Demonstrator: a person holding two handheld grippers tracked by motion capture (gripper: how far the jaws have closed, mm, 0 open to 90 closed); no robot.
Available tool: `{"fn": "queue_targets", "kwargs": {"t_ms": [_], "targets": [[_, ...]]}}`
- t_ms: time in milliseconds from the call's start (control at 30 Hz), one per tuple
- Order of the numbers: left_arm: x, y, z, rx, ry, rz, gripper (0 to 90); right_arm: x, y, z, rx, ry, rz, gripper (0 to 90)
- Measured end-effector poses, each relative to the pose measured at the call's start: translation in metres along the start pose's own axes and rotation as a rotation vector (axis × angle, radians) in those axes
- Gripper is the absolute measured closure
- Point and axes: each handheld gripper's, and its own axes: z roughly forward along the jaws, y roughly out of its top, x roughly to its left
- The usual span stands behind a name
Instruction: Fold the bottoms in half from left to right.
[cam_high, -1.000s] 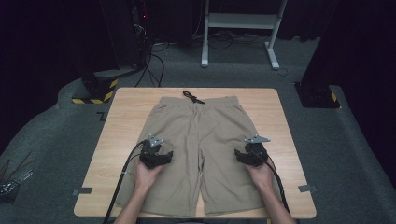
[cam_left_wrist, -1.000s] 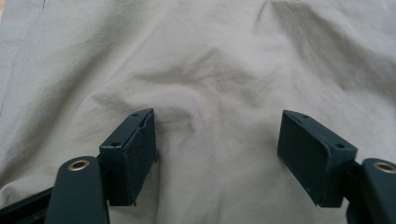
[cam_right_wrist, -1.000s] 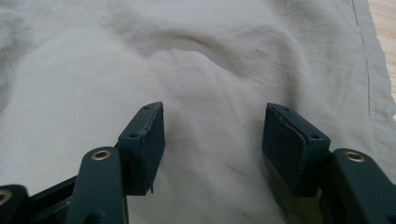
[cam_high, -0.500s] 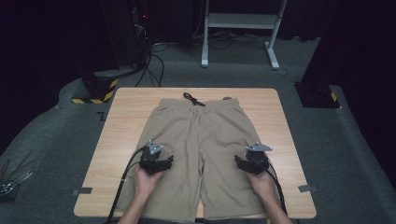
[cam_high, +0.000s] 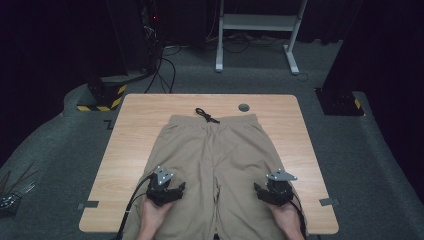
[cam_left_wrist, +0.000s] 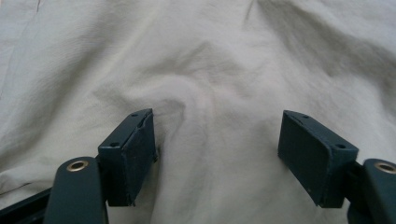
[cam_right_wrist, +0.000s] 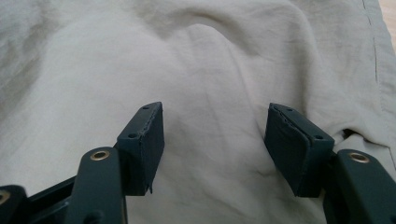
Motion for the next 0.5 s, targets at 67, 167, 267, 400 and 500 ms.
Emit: {"fn": "queue_targets", "kwargs": {"t_ms": [67,167,267,400,500], "targets": [[-0.004,-0.004,-0.006,0.009,-0.007,0.004,27.5,0.003,-0.004,-0.005,0.006,0.003,-0.002,37.3],[-0.003,-0.004,-0.010,0.031,-0.036,-0.012,27.6,0.007,-0.007,-0.009,0.022,0.017,-0.014,34.6],[0.005,0.004,-0.007,0.029,-0.069,-0.053,29.6,0.006,-0.004,-0.009,0.032,0.053,0.003,34.4],[0.012,0.022,0.003,0.010,-0.068,-0.054,29.6,0.002,0.012,-0.002,-0.024,0.049,0.018,35.8],[0.015,0.036,0.017,0.012,-0.052,-0.053,29.0,0.003,0.030,0.008,-0.044,0.024,0.001,36.5]]}}
